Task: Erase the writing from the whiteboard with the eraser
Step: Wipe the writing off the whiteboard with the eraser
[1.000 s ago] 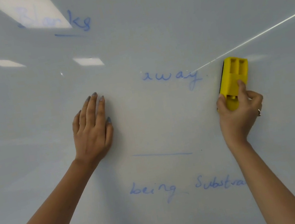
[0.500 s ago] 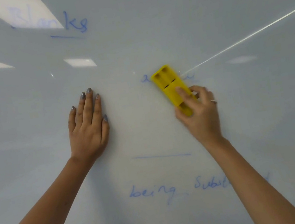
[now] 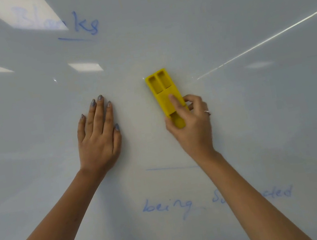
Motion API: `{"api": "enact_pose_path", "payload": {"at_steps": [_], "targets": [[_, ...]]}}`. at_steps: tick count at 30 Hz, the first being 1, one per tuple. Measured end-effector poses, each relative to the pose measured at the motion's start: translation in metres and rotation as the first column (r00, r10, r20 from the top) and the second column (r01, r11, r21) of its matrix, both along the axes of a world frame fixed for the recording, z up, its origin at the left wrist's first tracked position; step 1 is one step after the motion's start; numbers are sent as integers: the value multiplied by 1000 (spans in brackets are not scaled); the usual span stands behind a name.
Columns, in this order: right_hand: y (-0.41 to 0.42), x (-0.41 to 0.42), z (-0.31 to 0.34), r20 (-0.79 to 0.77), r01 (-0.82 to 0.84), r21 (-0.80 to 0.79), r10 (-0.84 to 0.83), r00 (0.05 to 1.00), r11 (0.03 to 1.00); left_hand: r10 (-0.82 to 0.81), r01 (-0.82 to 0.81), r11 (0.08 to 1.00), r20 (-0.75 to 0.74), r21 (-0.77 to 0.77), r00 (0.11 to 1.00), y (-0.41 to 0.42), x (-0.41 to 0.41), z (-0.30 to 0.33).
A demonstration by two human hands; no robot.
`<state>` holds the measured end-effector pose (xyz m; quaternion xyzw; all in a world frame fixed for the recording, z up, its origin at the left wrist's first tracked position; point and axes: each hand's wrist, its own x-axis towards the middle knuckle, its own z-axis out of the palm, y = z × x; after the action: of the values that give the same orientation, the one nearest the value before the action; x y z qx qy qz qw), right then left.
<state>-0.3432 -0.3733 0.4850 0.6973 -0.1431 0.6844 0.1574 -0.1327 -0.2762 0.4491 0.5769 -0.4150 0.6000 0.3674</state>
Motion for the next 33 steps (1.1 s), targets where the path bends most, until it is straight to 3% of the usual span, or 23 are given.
{"api": "enact_pose_path", "payload": {"at_steps": [4,8,12,16,19,23,28,30,33], "targets": [[-11,-14,0,-61,41,-79,-46,997,996,-12,12,1000,6,-11,1000,1,1,0],[-42,-53,16,190,74,98,-92,977,992,-11,11,1000,17,-23,1000,-1,1,0],[-66,-82,28,465,-39,306,-113,878,951,-7,7,1000,13,-30,1000,-1,1,0],[-62,-67,35,533,-63,374,-159,831,925,-7,8,999,17,-40,1000,-2,0,-1],[-43,-43,43,458,-36,311,-117,881,950,0,1,999,16,-38,1000,-2,0,-1],[-10,-9,40,135,24,80,-35,990,997,-6,6,999,19,-40,1000,-2,1,-1],[1,-2,3,-218,24,-158,-59,974,987,-12,12,999,30,-30,999,-1,3,-1],[-12,-20,-2,-227,49,-193,-93,969,980,-13,14,1000,30,-28,999,-1,3,-1],[-37,-50,3,-109,123,-174,-143,984,977,-14,15,999,19,-32,1000,-2,2,-1]]}}
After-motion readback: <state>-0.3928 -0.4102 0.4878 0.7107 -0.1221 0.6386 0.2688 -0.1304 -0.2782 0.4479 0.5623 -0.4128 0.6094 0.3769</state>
